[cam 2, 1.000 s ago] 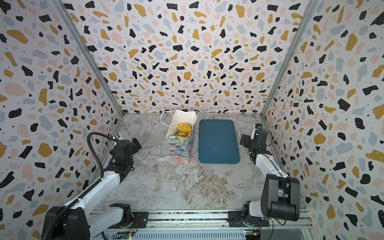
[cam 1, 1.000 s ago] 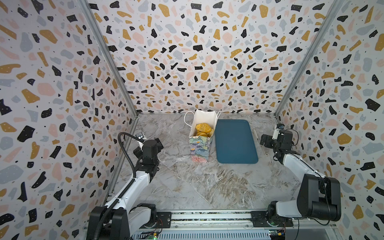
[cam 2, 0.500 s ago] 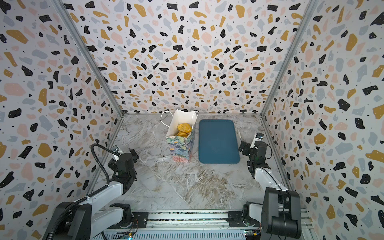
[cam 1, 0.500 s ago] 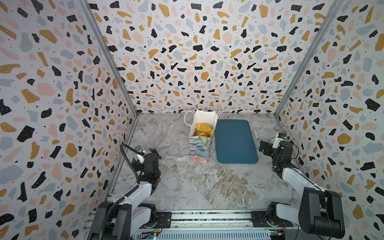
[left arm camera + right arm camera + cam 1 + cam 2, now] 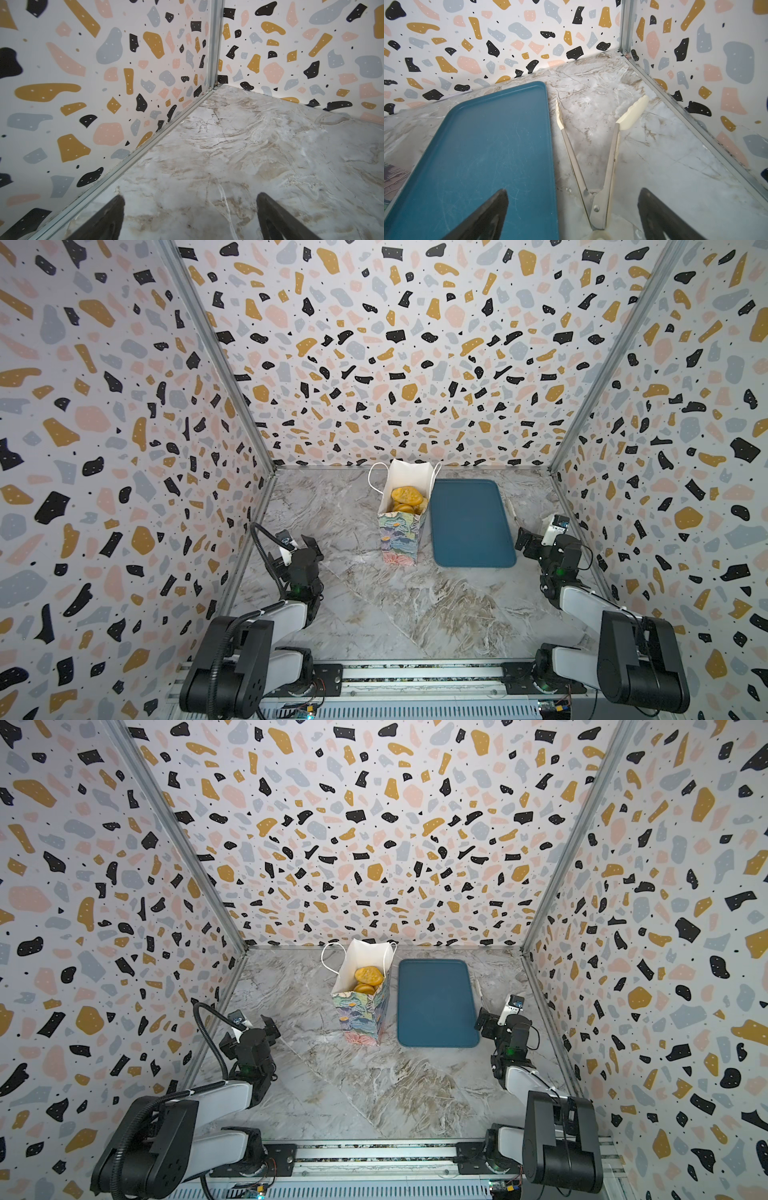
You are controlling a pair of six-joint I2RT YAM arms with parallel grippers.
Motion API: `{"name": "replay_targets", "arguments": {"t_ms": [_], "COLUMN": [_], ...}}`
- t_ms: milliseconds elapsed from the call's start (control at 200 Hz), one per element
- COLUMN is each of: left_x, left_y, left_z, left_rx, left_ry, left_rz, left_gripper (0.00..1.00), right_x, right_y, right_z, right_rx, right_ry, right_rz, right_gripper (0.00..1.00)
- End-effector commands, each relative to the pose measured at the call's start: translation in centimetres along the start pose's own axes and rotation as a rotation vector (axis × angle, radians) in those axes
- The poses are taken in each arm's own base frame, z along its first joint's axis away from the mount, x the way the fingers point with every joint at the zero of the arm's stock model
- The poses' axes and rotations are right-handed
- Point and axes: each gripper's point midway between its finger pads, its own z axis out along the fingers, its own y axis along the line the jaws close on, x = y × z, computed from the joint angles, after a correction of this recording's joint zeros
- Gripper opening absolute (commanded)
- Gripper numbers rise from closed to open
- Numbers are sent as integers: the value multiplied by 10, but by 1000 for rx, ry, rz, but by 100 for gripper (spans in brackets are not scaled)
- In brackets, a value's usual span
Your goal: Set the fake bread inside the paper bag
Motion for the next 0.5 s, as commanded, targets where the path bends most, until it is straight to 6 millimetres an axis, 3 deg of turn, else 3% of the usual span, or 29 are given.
{"name": "replay_targets", "arguments": {"t_ms": [0,150,496], "left_x": [-19,-16,-16], "left_y": [-15,-32,-35], "left_z": [5,11,8], "left_rx": [68,129,159], "left_ry": [-80,-50,-61], "left_rz": [-28,23,25], "left_gripper": [99,100,99], "right_x": [-15,-11,-7], "right_y": [-2,-3,13], "right_z": [0,-3,-13], "right_rx": [27,50,60], "right_ry": [-77,-114,-250], "right_rz": [-23,-52,-125], "right_gripper": [99,99,99]}}
